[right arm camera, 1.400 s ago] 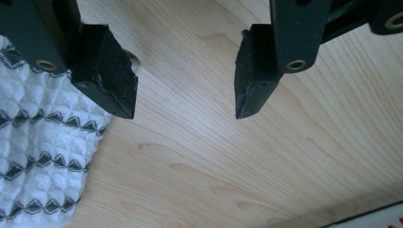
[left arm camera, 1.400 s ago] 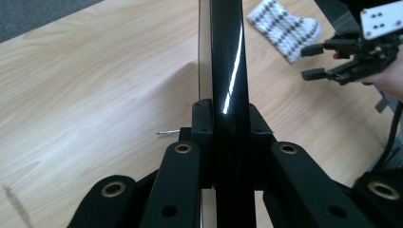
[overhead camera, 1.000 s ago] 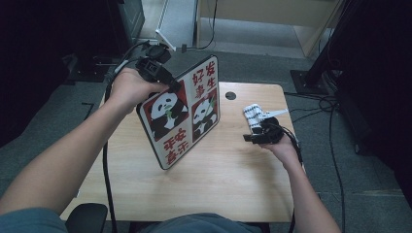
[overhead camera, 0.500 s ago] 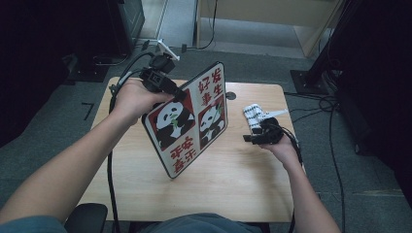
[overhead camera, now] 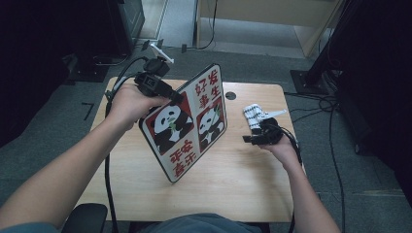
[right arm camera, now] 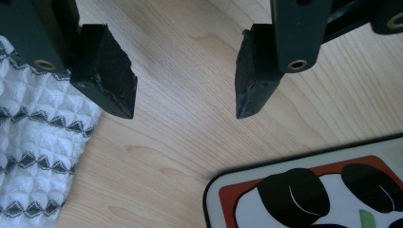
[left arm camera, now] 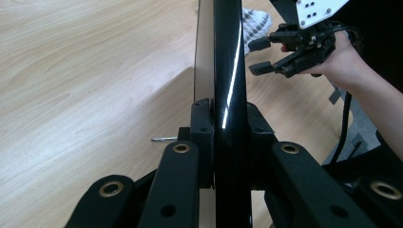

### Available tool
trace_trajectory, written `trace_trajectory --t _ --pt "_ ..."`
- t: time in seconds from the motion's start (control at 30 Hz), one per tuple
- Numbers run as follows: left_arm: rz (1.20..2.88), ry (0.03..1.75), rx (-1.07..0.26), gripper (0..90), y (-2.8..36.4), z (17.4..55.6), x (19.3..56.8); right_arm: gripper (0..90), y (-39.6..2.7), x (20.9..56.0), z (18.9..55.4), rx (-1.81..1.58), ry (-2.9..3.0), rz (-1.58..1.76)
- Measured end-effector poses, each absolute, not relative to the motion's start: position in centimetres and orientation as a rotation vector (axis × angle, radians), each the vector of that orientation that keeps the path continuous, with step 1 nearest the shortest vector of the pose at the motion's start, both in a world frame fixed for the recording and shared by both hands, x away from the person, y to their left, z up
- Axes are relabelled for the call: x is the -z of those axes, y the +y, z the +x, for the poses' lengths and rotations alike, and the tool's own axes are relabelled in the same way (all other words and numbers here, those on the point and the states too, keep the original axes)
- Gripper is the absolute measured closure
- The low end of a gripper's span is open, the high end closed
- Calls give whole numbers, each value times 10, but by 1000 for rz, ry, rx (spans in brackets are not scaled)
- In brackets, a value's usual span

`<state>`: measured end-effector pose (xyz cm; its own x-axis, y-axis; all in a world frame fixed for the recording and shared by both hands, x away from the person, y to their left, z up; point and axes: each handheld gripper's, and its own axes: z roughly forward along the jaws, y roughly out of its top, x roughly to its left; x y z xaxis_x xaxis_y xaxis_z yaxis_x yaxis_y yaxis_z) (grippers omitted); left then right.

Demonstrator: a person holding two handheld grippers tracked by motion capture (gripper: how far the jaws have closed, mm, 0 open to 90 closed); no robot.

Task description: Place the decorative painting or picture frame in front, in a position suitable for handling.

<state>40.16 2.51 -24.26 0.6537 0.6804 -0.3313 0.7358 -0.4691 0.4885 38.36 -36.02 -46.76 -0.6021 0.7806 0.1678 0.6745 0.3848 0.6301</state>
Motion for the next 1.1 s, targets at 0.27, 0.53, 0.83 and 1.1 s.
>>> trace_trajectory --t 0.27,0.53,0.83,1.1 --pt "2252 1105 128 790 29 403 244 407 -360 468 384 -1012 2487 1312" --pt "2241 1113 140 745 31 406 246 405 -360 468 385 -1022 2483 1315" --pt "2210 1123 142 637 38 406 244 406 -363 466 386 -1058 2461 1323" --pt "2172 1113 162 613 51 397 241 406 -365 464 389 -1075 2446 1334"
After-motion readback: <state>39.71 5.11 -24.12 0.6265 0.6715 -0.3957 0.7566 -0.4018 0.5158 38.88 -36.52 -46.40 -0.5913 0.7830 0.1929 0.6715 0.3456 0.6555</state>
